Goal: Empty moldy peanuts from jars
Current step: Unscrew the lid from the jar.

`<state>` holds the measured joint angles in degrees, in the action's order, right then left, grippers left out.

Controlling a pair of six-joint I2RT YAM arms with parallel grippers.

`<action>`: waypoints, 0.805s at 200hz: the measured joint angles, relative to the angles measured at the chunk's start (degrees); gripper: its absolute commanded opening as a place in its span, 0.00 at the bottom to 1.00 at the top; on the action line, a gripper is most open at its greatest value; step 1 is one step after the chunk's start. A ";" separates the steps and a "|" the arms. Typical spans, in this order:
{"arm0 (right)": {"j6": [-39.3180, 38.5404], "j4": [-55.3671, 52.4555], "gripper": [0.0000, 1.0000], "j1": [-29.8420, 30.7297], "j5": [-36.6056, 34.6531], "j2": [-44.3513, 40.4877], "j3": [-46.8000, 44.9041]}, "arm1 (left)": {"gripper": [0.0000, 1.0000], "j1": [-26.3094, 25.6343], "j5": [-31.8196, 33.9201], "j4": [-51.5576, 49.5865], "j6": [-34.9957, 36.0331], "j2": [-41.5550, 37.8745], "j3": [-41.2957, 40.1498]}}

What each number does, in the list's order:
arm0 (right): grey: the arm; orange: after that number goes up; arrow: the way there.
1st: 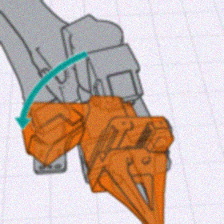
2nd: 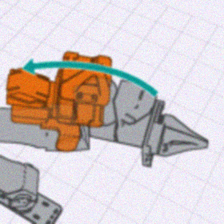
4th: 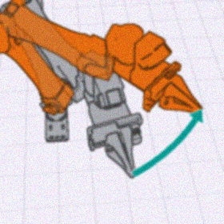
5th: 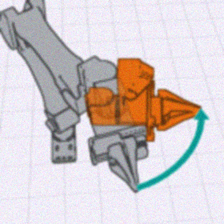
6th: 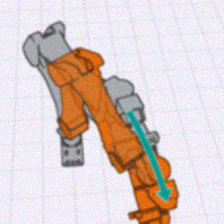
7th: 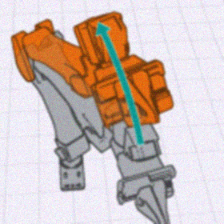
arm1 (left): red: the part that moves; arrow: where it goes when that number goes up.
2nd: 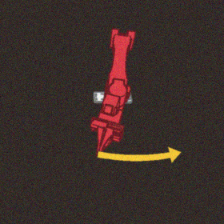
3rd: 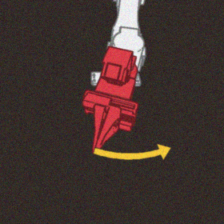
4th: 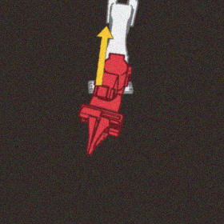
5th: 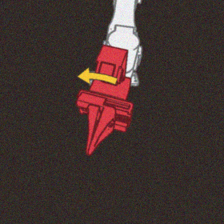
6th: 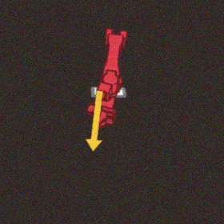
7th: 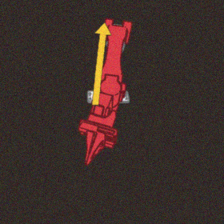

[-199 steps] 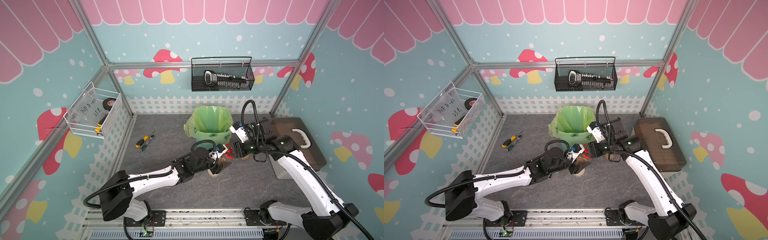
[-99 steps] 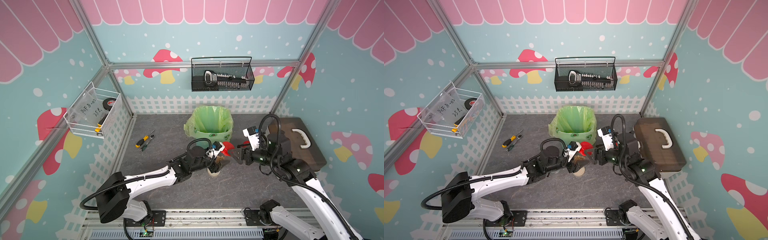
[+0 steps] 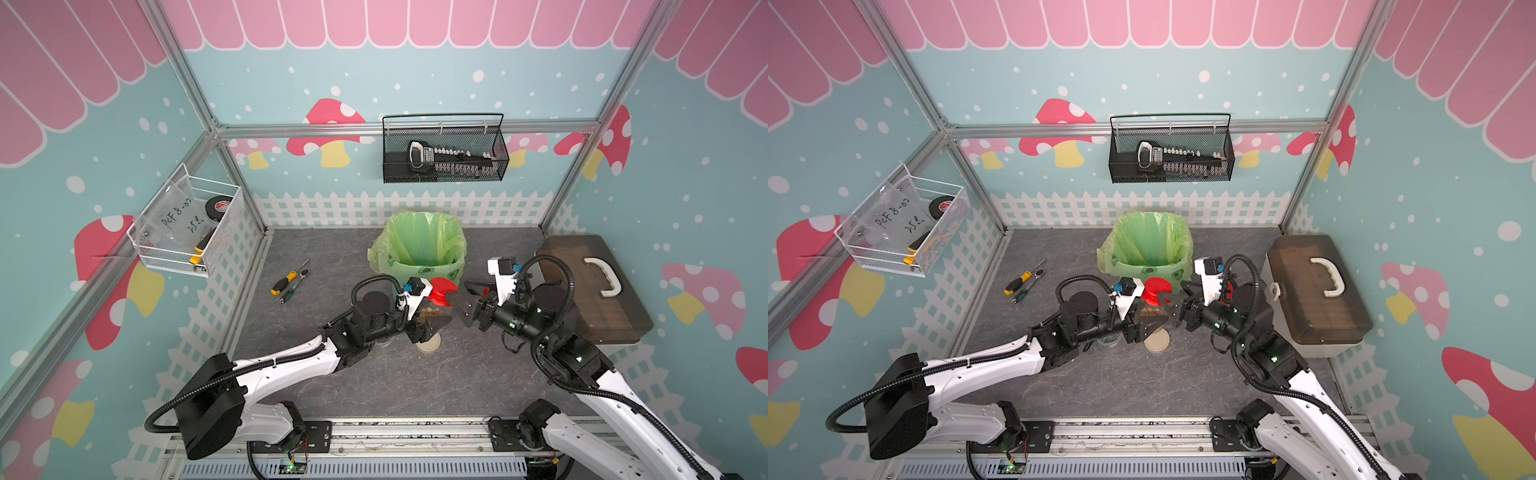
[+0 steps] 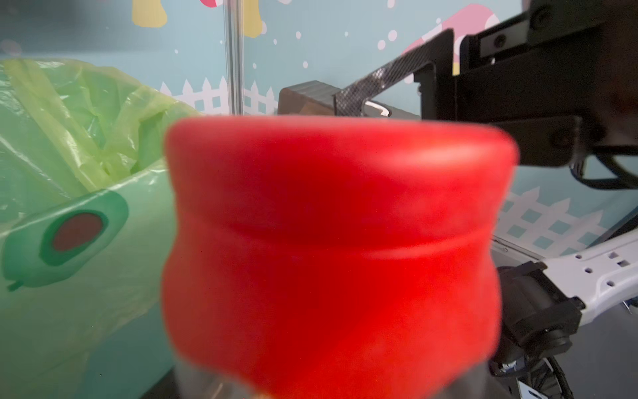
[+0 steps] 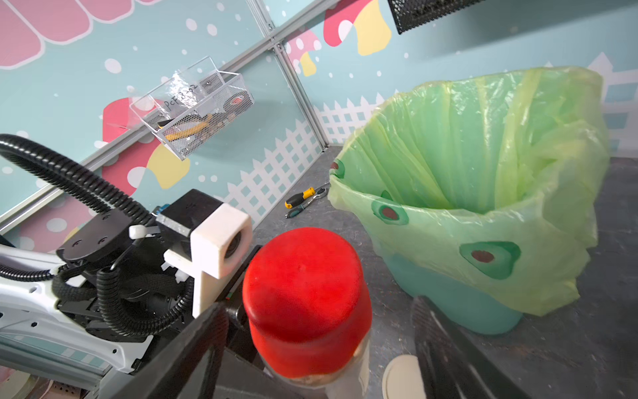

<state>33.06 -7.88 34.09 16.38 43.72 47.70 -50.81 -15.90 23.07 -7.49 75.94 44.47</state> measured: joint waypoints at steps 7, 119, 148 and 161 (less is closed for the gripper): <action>-0.42 1.03 0.81 1.90 -1.09 0.72 0.00 | 0.68 0.37 -0.33 0.50 -0.39 -0.11 -0.26; -4.74 6.34 0.59 11.30 -12.15 10.71 3.74 | 0.68 2.45 -2.45 3.58 -3.72 -3.13 -2.89; -6.05 4.02 0.56 11.65 -11.52 11.06 5.40 | 0.68 3.19 -3.72 4.35 -4.11 -3.98 -3.74; -6.80 2.36 0.53 11.67 -10.34 11.13 6.51 | 0.68 3.65 -5.05 4.94 -4.31 -4.55 -4.28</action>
<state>26.26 -5.52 45.76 6.04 54.85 54.22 -47.16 -20.95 28.01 -11.79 71.40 40.18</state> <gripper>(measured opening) 0.610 0.685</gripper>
